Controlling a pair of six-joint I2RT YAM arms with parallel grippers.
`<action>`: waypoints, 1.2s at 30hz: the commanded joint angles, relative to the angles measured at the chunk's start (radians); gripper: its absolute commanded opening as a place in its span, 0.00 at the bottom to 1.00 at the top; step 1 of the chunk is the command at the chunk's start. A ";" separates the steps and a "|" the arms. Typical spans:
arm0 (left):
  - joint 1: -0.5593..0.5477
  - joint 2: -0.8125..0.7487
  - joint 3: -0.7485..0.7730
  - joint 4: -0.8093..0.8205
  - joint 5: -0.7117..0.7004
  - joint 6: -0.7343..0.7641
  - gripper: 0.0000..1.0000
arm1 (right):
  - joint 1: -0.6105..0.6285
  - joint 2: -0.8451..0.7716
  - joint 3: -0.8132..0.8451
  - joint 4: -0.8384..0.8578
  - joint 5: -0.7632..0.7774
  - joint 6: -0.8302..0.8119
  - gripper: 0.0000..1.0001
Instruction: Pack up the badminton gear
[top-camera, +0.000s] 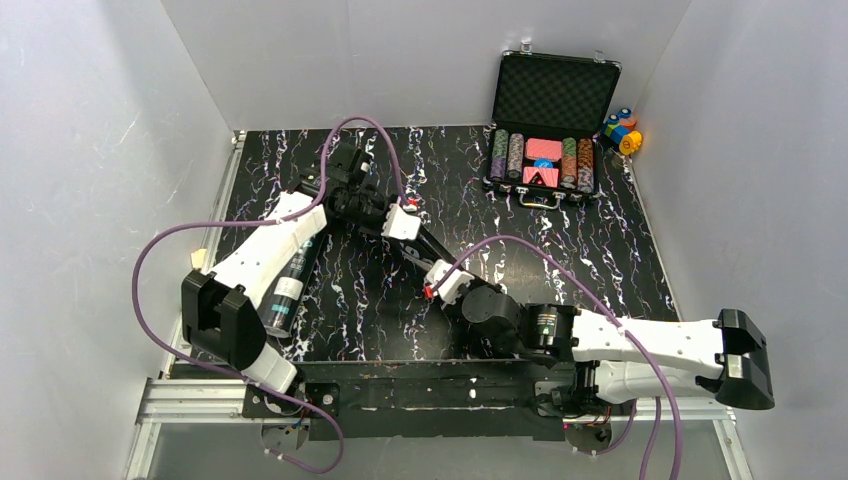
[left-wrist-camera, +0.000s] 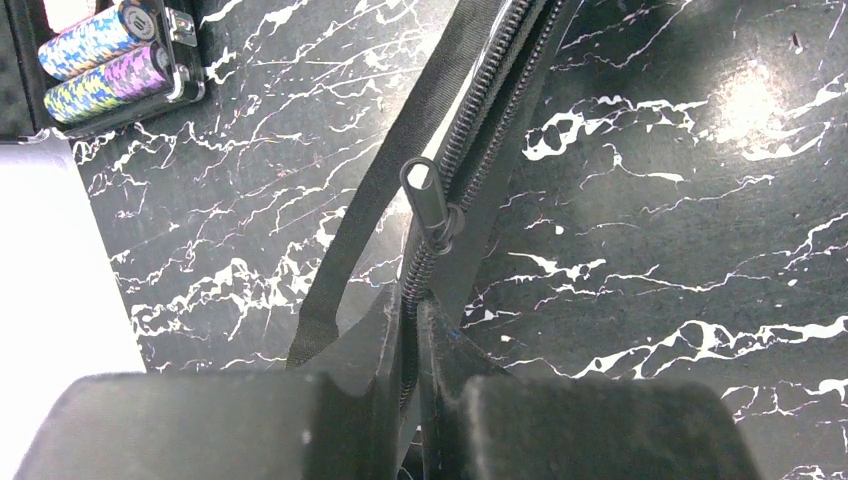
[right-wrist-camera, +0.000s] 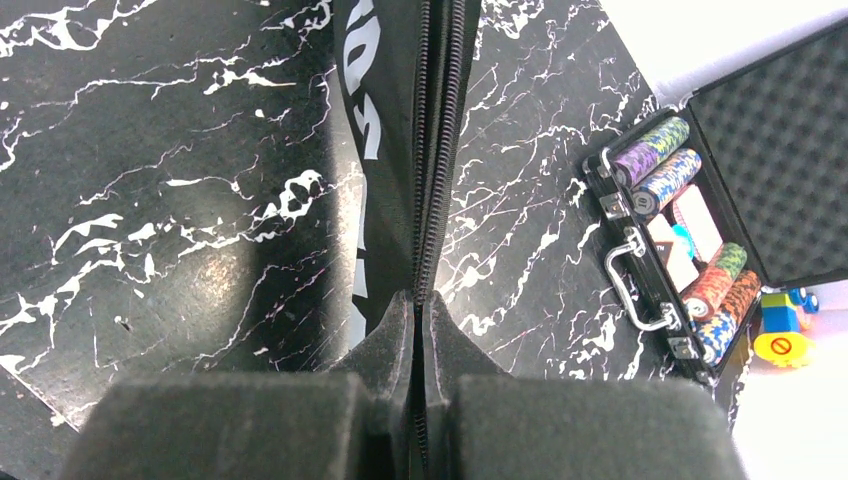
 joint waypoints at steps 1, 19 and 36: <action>0.004 -0.075 -0.028 0.080 -0.035 -0.057 0.00 | 0.005 -0.059 0.002 0.139 0.092 0.063 0.01; -0.094 -0.231 -0.076 0.330 -0.350 -0.666 0.00 | -0.556 -0.079 0.288 -0.091 -0.759 1.191 0.66; -0.198 -0.474 -0.392 0.522 -0.372 -0.648 0.00 | -0.656 0.191 0.254 0.220 -1.021 1.538 0.58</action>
